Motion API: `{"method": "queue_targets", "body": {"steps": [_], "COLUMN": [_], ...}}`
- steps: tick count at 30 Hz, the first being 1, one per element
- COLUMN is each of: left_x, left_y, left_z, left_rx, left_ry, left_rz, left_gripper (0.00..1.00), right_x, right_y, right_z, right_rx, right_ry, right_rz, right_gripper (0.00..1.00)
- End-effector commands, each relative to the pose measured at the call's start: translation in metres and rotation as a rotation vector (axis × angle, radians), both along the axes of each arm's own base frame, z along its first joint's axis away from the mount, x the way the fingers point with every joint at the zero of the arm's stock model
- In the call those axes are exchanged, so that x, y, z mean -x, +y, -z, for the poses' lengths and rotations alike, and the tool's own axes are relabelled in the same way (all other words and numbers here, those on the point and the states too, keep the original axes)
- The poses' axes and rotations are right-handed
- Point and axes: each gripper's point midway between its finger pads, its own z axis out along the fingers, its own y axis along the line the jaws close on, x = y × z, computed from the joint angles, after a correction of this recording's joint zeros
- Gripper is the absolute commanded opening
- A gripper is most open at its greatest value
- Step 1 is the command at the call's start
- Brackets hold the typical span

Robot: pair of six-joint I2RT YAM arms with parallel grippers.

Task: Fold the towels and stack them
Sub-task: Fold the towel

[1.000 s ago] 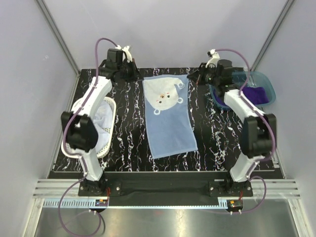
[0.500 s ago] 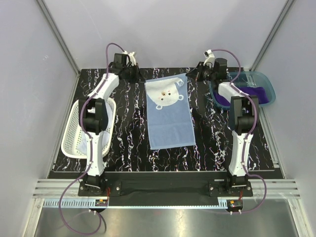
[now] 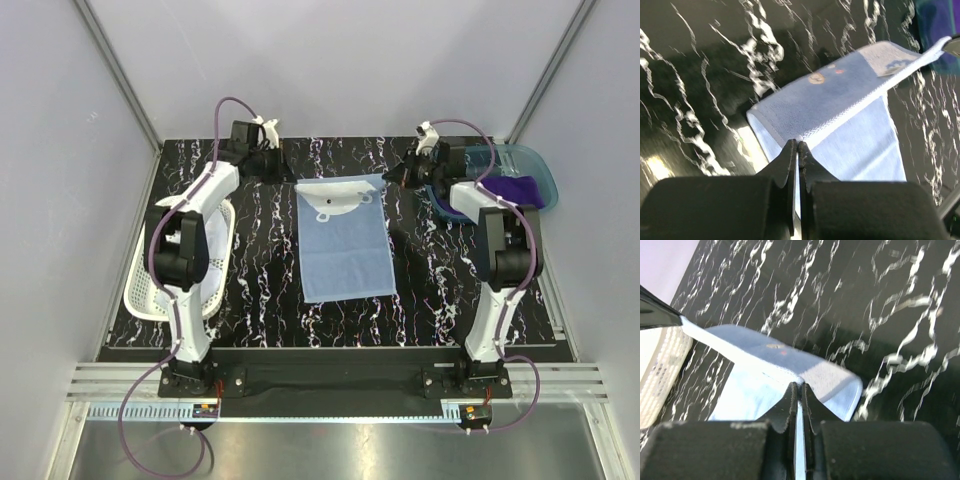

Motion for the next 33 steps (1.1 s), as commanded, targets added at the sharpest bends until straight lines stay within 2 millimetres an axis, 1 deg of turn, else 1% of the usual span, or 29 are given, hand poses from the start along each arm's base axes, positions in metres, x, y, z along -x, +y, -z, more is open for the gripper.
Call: {"method": "queue_targets", "body": {"steps": [1,2,3,5,6,8,9,10,12,13,14,15,16,18,19,20,21,22,23,24,25,26,27,28,29,30,31,32,33], "left_x": [0.018,0.025,0.039,0.053,0.063,0.077,0.091,0.096,0.109,0.117,0.121,0.128,0.136,0.145,0.149,0.159,0.164,0.168,0.178,0.185,0.188,0.193,0.200,0.202,0.206,0.213,0.215,0.219,0.225], "left_y": [0.001,-0.001,-0.004,-0.005,-0.006,-0.007,-0.008,-0.009,-0.012,-0.010,-0.009,-0.013,-0.012,-0.016,-0.015,-0.015,-0.014,-0.010,-0.008,-0.011,-0.013,-0.015,-0.017,-0.017,-0.019,-0.019,-0.015,-0.015,-0.013], "left_z": [-0.032,-0.040,-0.029,-0.037,-0.028,-0.025,-0.018,-0.018,-0.011,-0.003,0.003,0.005,0.013,0.017,0.016,0.025,0.029,0.028,0.040,0.042,0.044,0.043,0.050,0.051,0.048,0.054,0.055,0.056,0.057], "left_rx": [-0.046,-0.041,-0.048,-0.046,-0.055,-0.052,-0.052,-0.049,-0.074,-0.097,-0.119,-0.129,-0.138,-0.127,-0.127,-0.145,-0.162,-0.177,-0.192,-0.193,-0.189,-0.184,-0.184,-0.170,-0.159,-0.163,-0.180,-0.184,-0.188], "left_ry": [-0.091,-0.099,-0.068,-0.075,-0.050,-0.030,-0.008,-0.010,0.002,0.028,0.043,0.051,0.077,0.107,0.107,0.126,0.132,0.126,0.152,0.155,0.156,0.154,0.167,0.178,0.174,0.184,0.183,0.186,0.190], "left_rz": [0.011,0.013,0.025,0.022,0.022,0.005,0.008,0.006,0.002,-0.001,-0.010,-0.001,-0.004,-0.017,-0.026,-0.021,-0.028,-0.048,-0.051,-0.042,-0.037,-0.029,-0.020,-0.041,-0.038,-0.030,-0.053,-0.057,-0.057], "left_gripper": [0.00,0.00,0.00,0.00,0.00,0.00,0.00,0.00,0.00,0.00,0.00,0.00,0.00,0.00,0.00,0.00,0.00,0.00,0.00,0.00,0.00,0.00,0.00,0.00,0.00,0.02,0.05,0.10,0.12], "right_x": [0.017,0.022,0.030,0.041,0.056,0.068,0.080,0.087,0.102,0.115,0.121,0.136,0.142,0.163,0.168,0.173,0.184,0.188,0.192,0.201,0.205,0.210,0.220,0.225,0.229,0.238,0.240,0.243,0.245], "right_y": [-0.010,-0.014,-0.015,-0.024,-0.028,-0.035,-0.037,-0.035,-0.029,-0.028,-0.030,-0.034,-0.039,-0.042,-0.043,-0.046,-0.045,-0.045,-0.043,-0.042,-0.041,-0.041,-0.041,-0.040,-0.039,-0.040,-0.041,-0.040,-0.042], "right_z": [-0.035,-0.042,-0.037,-0.032,-0.017,-0.017,-0.007,-0.013,-0.011,0.000,0.000,0.014,0.019,0.036,0.035,0.039,0.047,0.044,0.045,0.051,0.048,0.050,0.057,0.056,0.057,0.065,0.064,0.065,0.067], "right_rx": [0.034,0.044,0.057,0.126,0.158,0.192,0.197,0.187,0.156,0.157,0.162,0.187,0.202,0.215,0.215,0.214,0.210,0.195,0.178,0.175,0.168,0.164,0.171,0.163,0.153,0.154,0.148,0.141,0.138], "right_ry": [-0.075,-0.083,-0.051,-0.023,0.057,0.086,0.135,0.131,0.166,0.207,0.225,0.308,0.347,0.418,0.418,0.438,0.462,0.459,0.476,0.501,0.501,0.517,0.548,0.549,0.561,0.589,0.586,0.599,0.611], "right_rz": [0.035,0.049,0.054,0.086,0.091,0.114,0.114,0.112,0.109,0.107,0.131,0.152,0.184,0.187,0.196,0.225,0.222,0.222,0.232,0.232,0.226,0.233,0.236,0.231,0.237,0.246,0.255,0.265,0.280], "right_gripper": [0.00,0.00,0.00,0.00,0.00,0.00,0.00,0.00,0.00,0.00,0.00,0.00,0.00,0.00,0.00,0.00,0.00,0.00,0.00,0.00,0.00,0.02,0.04,0.06,0.13,0.16,0.19,0.28,0.31]}}
